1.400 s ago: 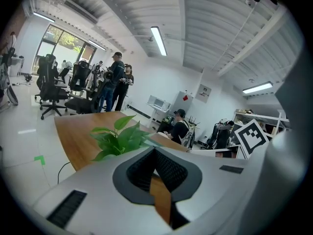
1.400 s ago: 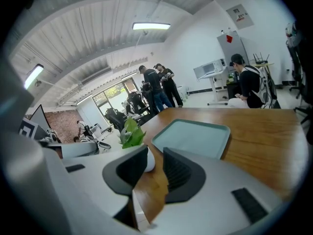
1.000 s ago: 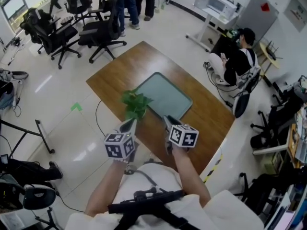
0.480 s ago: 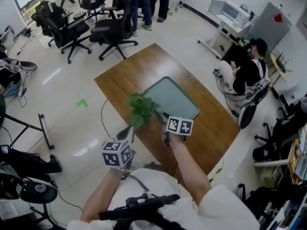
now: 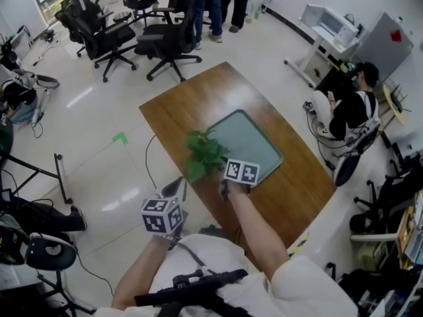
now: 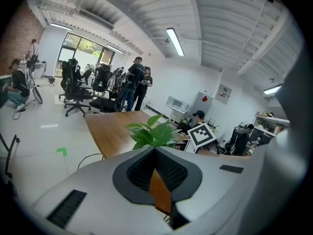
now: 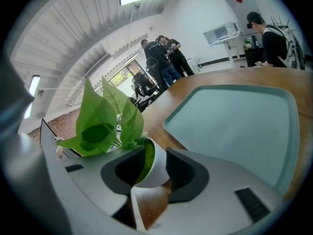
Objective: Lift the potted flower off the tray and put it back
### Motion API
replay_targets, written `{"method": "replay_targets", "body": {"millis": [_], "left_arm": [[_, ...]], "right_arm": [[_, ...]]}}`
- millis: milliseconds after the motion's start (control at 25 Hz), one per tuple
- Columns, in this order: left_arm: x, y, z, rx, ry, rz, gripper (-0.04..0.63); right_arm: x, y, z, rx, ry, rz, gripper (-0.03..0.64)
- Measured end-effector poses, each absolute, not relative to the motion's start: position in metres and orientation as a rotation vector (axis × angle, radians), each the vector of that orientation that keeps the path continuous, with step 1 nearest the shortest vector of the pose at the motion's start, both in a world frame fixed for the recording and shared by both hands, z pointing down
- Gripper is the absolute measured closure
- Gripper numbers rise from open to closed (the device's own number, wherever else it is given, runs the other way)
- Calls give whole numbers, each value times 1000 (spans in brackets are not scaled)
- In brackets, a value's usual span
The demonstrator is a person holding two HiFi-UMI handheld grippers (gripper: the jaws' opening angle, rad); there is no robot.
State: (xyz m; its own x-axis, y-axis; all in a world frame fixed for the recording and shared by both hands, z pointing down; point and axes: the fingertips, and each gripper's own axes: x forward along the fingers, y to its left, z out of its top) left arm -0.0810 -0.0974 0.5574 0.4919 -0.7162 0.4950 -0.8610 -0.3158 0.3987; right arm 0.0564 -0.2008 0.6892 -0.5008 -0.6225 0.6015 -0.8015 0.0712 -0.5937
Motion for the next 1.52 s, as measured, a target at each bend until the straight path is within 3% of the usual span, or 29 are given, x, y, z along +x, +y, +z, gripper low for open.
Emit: {"method": "replay_targets", "body": {"millis": [360, 560, 1000, 1520], "left_arm": [[-94, -96, 564, 2074, -1318, 293, 600], [-98, -98, 565, 2071, -1322, 286, 600], [-91, -97, 561, 2082, -1299, 287, 600], [-73, -92, 574, 2119, -1217, 353, 600]], "right_arm": [[49, -206, 699, 1460, -2124, 1403, 554], [49, -209, 700, 1488, -2114, 1376, 571], [86, -216, 667, 1682, -2149, 1437, 577], [207, -245, 647, 2212, -1908, 1305, 577]]}}
